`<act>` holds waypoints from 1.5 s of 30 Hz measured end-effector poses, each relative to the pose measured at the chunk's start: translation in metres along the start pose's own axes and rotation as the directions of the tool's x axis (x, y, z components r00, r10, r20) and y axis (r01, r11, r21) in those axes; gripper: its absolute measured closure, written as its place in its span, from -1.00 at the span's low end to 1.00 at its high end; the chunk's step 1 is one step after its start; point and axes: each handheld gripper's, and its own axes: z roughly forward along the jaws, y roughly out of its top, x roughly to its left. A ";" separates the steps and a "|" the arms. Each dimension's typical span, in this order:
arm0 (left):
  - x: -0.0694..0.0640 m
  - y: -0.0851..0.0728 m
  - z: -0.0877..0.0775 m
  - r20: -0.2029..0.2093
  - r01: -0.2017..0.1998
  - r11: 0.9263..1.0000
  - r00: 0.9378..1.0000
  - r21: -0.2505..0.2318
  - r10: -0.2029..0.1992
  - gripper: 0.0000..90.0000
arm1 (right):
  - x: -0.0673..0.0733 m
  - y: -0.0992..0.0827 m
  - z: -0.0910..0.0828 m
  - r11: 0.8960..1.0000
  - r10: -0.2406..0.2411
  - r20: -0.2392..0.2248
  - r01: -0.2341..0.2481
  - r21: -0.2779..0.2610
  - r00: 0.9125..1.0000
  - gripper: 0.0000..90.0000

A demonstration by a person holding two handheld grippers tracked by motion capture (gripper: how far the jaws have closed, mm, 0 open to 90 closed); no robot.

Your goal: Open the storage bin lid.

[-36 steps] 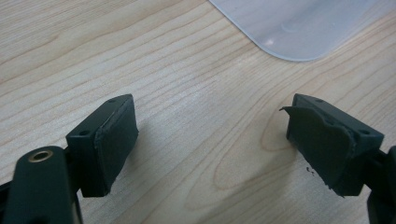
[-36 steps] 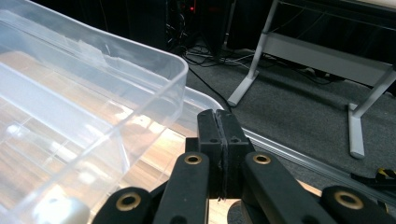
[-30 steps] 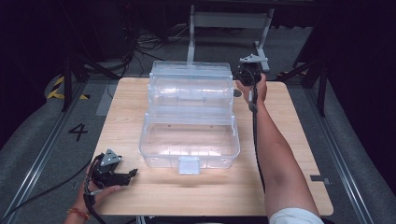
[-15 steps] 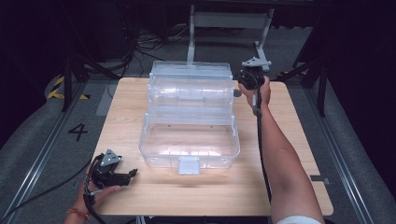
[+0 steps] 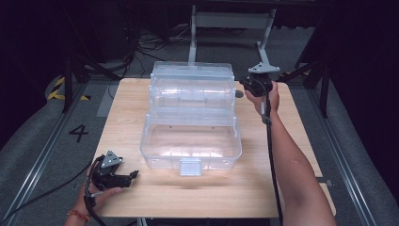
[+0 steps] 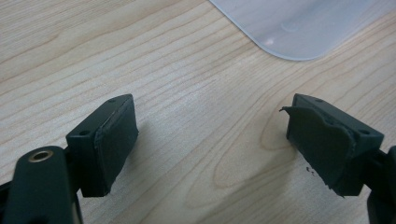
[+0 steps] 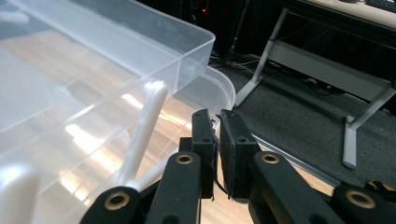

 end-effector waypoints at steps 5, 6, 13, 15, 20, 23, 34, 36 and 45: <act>0.000 0.000 0.000 -0.002 -0.003 1.000 1.000 -0.001 0.003 -0.63 | 0.002 -0.003 -0.012 0.999 -0.034 -0.003 0.034 0.005 0.999 0.87; 0.000 0.000 0.000 0.000 0.000 1.000 1.000 -0.001 0.000 -0.63 | 0.002 -0.004 -0.016 0.999 -0.036 -0.004 0.036 0.004 0.999 0.87; 0.000 0.000 0.000 -0.001 0.000 1.000 1.000 -0.001 0.000 -0.63 | 0.007 -0.011 -0.035 0.999 -0.049 -0.028 0.049 -0.005 0.998 0.85; 0.000 0.000 0.000 0.000 0.001 1.000 1.000 0.000 -0.001 -0.63 | 0.009 -0.012 -0.041 0.998 -0.065 -0.031 0.065 -0.007 0.997 0.83; 0.000 0.000 0.000 -0.003 0.003 1.000 1.000 0.001 -0.003 -0.63 | 0.012 -0.019 -0.050 0.997 -0.072 -0.046 0.071 -0.003 0.996 0.81; 0.000 0.000 0.000 -0.007 0.002 1.000 1.000 0.001 -0.002 -0.63 | 0.013 -0.027 -0.058 0.997 -0.075 -0.055 0.075 -0.004 0.996 0.79; 0.000 0.000 0.000 -0.007 0.001 1.000 1.000 0.002 -0.001 -0.63 | 0.017 -0.047 -0.085 0.994 -0.108 -0.085 0.108 -0.003 0.991 0.74; 0.000 0.000 0.000 -0.006 0.002 1.000 1.000 0.001 -0.002 -0.63 | 0.018 -0.052 -0.090 0.993 -0.114 -0.089 0.114 0.000 0.990 0.73; 0.000 0.000 0.000 -0.007 0.005 1.000 1.000 0.008 -0.005 -0.64 | 0.023 -0.069 -0.110 0.992 -0.127 -0.096 0.128 0.004 0.987 0.68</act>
